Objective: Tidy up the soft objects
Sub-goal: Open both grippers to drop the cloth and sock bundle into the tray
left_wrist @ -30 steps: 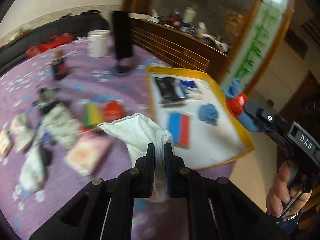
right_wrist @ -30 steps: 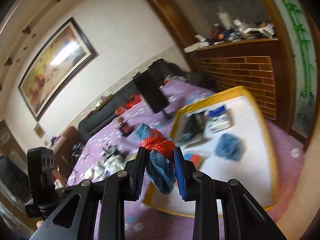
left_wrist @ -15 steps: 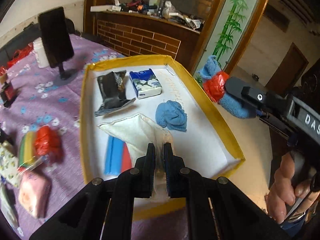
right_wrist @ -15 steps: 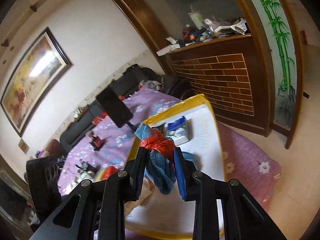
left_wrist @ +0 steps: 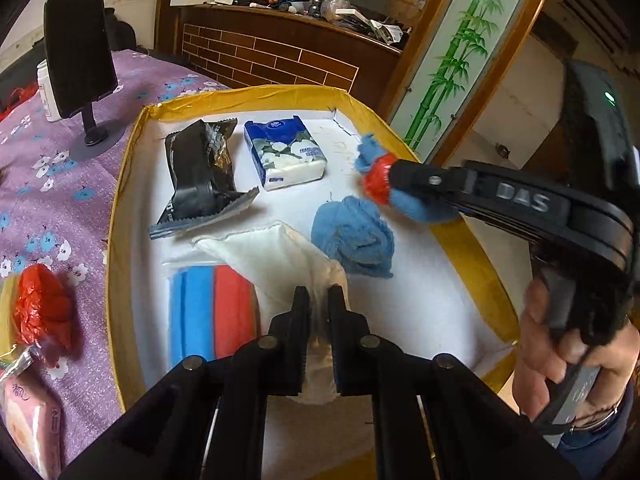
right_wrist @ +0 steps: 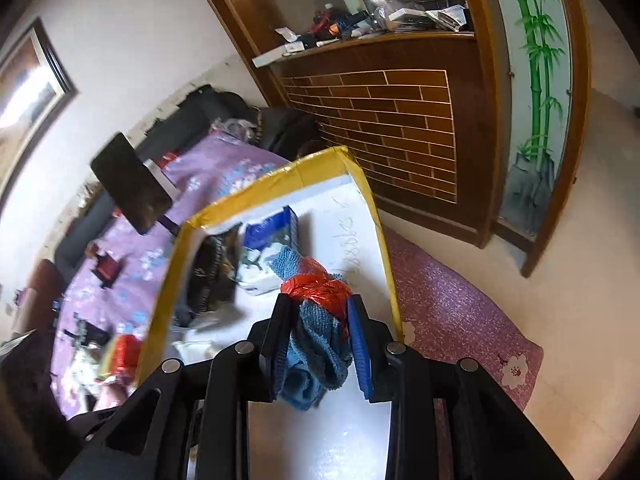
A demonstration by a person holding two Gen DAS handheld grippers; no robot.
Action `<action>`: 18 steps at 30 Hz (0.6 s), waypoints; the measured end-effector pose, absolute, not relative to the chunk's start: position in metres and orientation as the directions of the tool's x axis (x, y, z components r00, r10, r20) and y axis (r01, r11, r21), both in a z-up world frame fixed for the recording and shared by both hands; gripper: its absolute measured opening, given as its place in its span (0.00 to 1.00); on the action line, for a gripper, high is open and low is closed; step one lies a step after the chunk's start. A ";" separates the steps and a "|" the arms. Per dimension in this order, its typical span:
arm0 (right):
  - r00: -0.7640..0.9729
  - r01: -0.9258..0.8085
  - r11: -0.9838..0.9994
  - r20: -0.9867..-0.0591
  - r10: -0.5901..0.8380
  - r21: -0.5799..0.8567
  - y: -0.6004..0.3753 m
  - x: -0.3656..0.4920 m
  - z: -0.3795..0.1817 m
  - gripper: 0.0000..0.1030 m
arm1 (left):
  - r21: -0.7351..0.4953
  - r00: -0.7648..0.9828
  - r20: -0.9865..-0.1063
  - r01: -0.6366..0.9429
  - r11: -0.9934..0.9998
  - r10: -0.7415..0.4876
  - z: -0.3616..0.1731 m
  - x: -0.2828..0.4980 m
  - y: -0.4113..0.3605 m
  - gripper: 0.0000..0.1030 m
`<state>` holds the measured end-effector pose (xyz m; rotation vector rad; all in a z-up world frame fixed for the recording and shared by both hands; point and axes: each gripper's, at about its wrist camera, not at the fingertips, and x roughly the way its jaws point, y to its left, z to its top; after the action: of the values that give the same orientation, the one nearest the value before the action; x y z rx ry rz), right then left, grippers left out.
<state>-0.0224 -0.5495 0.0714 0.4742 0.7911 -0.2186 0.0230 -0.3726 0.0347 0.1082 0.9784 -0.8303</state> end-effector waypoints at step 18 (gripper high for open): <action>0.738 0.346 0.900 -0.669 -0.085 0.267 -0.529 -0.079 0.103 0.50 | -0.246 0.383 -0.669 0.695 0.676 -0.637 0.043 0.001 -0.360 0.65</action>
<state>-0.0788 -0.5288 0.1030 0.3922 0.7046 -0.2434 0.0005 -0.3603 0.0429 0.0798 0.8151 -0.8501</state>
